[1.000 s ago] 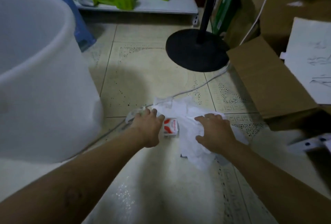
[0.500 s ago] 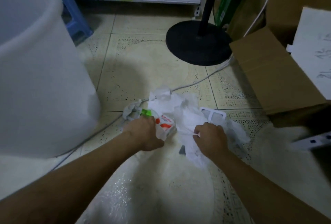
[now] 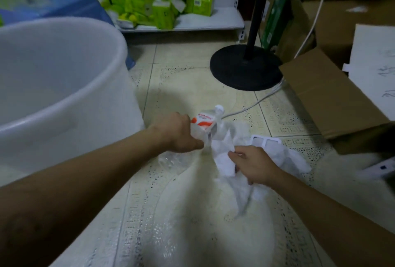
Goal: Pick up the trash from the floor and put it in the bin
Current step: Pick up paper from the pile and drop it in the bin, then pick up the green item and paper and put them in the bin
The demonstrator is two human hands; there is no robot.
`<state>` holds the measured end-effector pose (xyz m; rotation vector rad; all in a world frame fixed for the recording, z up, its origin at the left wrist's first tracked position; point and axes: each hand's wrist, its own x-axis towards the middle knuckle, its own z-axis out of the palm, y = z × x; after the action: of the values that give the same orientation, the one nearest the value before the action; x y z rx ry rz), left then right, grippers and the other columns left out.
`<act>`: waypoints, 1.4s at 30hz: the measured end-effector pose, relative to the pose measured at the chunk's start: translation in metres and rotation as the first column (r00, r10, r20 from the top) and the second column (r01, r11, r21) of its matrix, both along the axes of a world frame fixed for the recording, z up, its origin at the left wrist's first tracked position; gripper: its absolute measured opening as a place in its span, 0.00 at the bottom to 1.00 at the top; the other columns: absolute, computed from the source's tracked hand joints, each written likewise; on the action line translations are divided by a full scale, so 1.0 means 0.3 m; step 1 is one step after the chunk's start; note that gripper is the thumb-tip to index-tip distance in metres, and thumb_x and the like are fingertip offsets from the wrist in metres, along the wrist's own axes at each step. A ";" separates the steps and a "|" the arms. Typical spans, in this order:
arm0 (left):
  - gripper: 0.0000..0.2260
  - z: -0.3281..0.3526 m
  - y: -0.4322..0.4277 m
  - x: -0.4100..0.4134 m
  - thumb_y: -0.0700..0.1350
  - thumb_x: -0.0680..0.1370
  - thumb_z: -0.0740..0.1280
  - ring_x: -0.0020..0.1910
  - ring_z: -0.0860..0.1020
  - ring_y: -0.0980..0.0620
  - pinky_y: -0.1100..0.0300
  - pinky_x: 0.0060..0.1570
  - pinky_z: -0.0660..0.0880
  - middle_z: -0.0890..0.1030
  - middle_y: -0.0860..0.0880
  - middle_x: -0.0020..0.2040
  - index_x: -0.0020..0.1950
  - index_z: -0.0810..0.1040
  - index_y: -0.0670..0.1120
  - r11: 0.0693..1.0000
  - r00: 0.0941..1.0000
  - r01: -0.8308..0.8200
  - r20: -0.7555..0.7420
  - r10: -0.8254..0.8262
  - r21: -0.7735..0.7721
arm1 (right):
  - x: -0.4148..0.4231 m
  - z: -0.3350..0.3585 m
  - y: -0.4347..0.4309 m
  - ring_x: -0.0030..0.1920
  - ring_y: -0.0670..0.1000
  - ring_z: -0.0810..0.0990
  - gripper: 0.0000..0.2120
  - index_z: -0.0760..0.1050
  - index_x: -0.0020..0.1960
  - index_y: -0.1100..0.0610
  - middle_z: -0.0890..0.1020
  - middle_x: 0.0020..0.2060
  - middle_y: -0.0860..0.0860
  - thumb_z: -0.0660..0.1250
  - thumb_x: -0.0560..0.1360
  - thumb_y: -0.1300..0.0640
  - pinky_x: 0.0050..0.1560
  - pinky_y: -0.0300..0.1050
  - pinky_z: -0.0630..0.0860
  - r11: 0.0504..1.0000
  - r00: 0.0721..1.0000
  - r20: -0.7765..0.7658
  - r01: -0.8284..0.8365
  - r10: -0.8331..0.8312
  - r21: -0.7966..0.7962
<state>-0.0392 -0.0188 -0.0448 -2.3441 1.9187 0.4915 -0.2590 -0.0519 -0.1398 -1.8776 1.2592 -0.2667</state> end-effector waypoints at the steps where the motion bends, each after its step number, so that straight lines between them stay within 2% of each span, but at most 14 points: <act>1: 0.30 0.030 0.001 0.008 0.64 0.66 0.69 0.42 0.76 0.49 0.58 0.38 0.73 0.77 0.49 0.46 0.61 0.74 0.46 1.000 1.000 0.002 0.001 -0.002 -0.024 | 0.013 0.033 -0.013 0.24 0.46 0.72 0.18 0.69 0.30 0.54 0.75 0.25 0.50 0.62 0.77 0.50 0.29 0.41 0.68 0.995 0.999 -0.025 -0.025 0.023 -0.095; 5: 0.30 0.178 -0.015 0.037 0.63 0.67 0.69 0.44 0.75 0.50 0.58 0.39 0.74 0.75 0.49 0.49 0.63 0.72 0.47 0.983 0.998 0.020 -0.053 -0.030 -0.185 | 0.074 0.214 -0.074 0.30 0.56 0.73 0.18 0.67 0.29 0.59 0.72 0.27 0.56 0.64 0.76 0.55 0.32 0.40 0.67 0.949 1.000 -0.002 0.010 -0.011 -0.316; 8: 0.29 0.284 -0.029 0.073 0.62 0.68 0.69 0.47 0.75 0.48 0.57 0.41 0.73 0.77 0.47 0.53 0.63 0.73 0.47 0.952 0.997 0.008 -0.076 -0.033 -0.306 | 0.103 0.381 -0.102 0.30 0.55 0.80 0.13 0.73 0.32 0.56 0.75 0.25 0.50 0.63 0.76 0.61 0.29 0.49 0.78 0.955 0.980 0.180 0.131 -0.084 -0.267; 12: 0.28 0.435 -0.019 0.172 0.60 0.69 0.69 0.52 0.77 0.47 0.61 0.46 0.69 0.79 0.46 0.57 0.65 0.74 0.49 0.879 0.991 -0.018 -0.127 -0.048 -0.477 | 0.204 0.621 -0.136 0.26 0.49 0.79 0.15 0.79 0.37 0.56 0.80 0.27 0.52 0.60 0.77 0.66 0.29 0.47 0.78 0.975 0.955 0.294 0.092 -0.030 -0.202; 15: 0.28 0.576 0.026 0.311 0.58 0.71 0.69 0.55 0.78 0.49 0.64 0.48 0.66 0.80 0.48 0.60 0.71 0.69 0.55 0.807 0.989 -0.032 -0.138 -0.062 -0.590 | 0.355 0.767 -0.140 0.26 0.44 0.76 0.11 0.80 0.38 0.56 0.80 0.26 0.47 0.63 0.76 0.63 0.30 0.40 0.79 0.991 0.971 0.226 -0.044 0.073 -0.130; 19: 0.26 0.683 0.130 0.548 0.59 0.71 0.68 0.55 0.78 0.45 0.59 0.50 0.69 0.80 0.45 0.58 0.69 0.71 0.57 0.736 0.993 -0.110 -0.052 0.101 -0.668 | 0.605 0.885 -0.095 0.36 0.47 0.79 0.16 0.82 0.39 0.55 0.82 0.33 0.47 0.65 0.74 0.44 0.38 0.38 0.77 0.940 0.958 0.187 -0.154 0.217 -0.304; 21: 0.26 0.650 0.194 0.640 0.58 0.72 0.68 0.57 0.77 0.43 0.56 0.54 0.71 0.80 0.44 0.59 0.69 0.71 0.55 0.732 0.973 -0.204 -0.053 0.224 -0.650 | 0.729 0.904 -0.067 0.34 0.50 0.76 0.17 0.77 0.31 0.55 0.78 0.29 0.49 0.65 0.75 0.49 0.30 0.29 0.69 0.866 0.958 0.103 -0.191 0.267 -0.462; 24: 0.26 0.528 0.283 0.733 0.59 0.71 0.69 0.59 0.76 0.45 0.55 0.58 0.70 0.79 0.45 0.60 0.68 0.72 0.54 0.817 0.947 -0.273 0.006 0.321 -0.509 | 0.901 0.860 -0.013 0.37 0.55 0.74 0.18 0.65 0.27 0.54 0.73 0.29 0.52 0.66 0.74 0.57 0.28 0.37 0.63 0.757 0.955 -0.082 -0.276 0.285 -0.592; 26: 0.26 0.460 0.328 0.772 0.60 0.70 0.69 0.61 0.74 0.47 0.56 0.60 0.69 0.78 0.48 0.63 0.67 0.73 0.55 0.851 0.928 -0.329 0.027 0.371 -0.409 | 0.991 0.801 0.010 0.55 0.58 0.76 0.07 0.75 0.37 0.50 0.80 0.47 0.55 0.68 0.73 0.51 0.46 0.40 0.68 0.774 0.929 -0.210 -0.370 0.305 -0.514; 27: 0.27 0.435 0.348 0.793 0.61 0.70 0.70 0.62 0.74 0.48 0.56 0.60 0.68 0.77 0.49 0.64 0.67 0.73 0.55 0.853 0.917 -0.363 0.017 0.398 -0.375 | 1.027 0.774 0.029 0.65 0.58 0.71 0.10 0.78 0.50 0.46 0.78 0.60 0.55 0.69 0.71 0.44 0.61 0.46 0.66 0.787 0.894 -0.319 -0.433 0.314 -0.440; 28: 0.28 0.412 0.361 0.810 0.62 0.70 0.69 0.62 0.74 0.48 0.56 0.60 0.68 0.77 0.49 0.65 0.67 0.73 0.55 0.853 0.912 -0.384 0.001 0.411 -0.352 | 1.052 0.745 0.043 0.72 0.58 0.62 0.23 0.74 0.62 0.43 0.70 0.69 0.55 0.70 0.68 0.39 0.71 0.58 0.57 0.793 0.841 -0.435 -0.490 0.321 -0.363; 31: 0.33 0.368 0.360 0.815 0.67 0.69 0.66 0.63 0.73 0.47 0.53 0.62 0.68 0.74 0.48 0.67 0.71 0.68 0.55 0.877 0.922 -0.354 0.037 0.386 -0.325 | 1.058 0.710 0.042 0.77 0.56 0.45 0.35 0.65 0.70 0.40 0.54 0.77 0.56 0.70 0.65 0.36 0.70 0.69 0.37 0.737 0.817 -0.491 -0.526 0.302 -0.423; 35: 0.32 0.373 0.289 0.753 0.65 0.71 0.65 0.63 0.73 0.47 0.52 0.62 0.68 0.74 0.48 0.67 0.72 0.65 0.56 0.907 0.960 -0.153 0.157 0.230 -0.393 | 0.940 0.743 -0.042 0.78 0.55 0.46 0.36 0.62 0.71 0.39 0.55 0.77 0.54 0.70 0.66 0.38 0.71 0.69 0.37 0.705 0.847 -0.480 -0.484 0.228 -0.519; 42: 0.24 0.409 0.083 0.431 0.50 0.76 0.64 0.64 0.71 0.47 0.53 0.63 0.67 0.73 0.49 0.68 0.72 0.67 0.54 0.860 0.993 0.108 0.090 -0.073 -0.499 | 0.612 0.787 -0.139 0.78 0.53 0.48 0.42 0.52 0.75 0.39 0.53 0.78 0.52 0.69 0.67 0.37 0.73 0.64 0.41 0.729 0.878 -0.451 -0.412 0.159 -0.547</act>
<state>0.0900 0.0061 0.0778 -2.4838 2.3367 -0.1236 -0.0753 -0.0936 0.0964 -2.7970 1.1670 -0.1694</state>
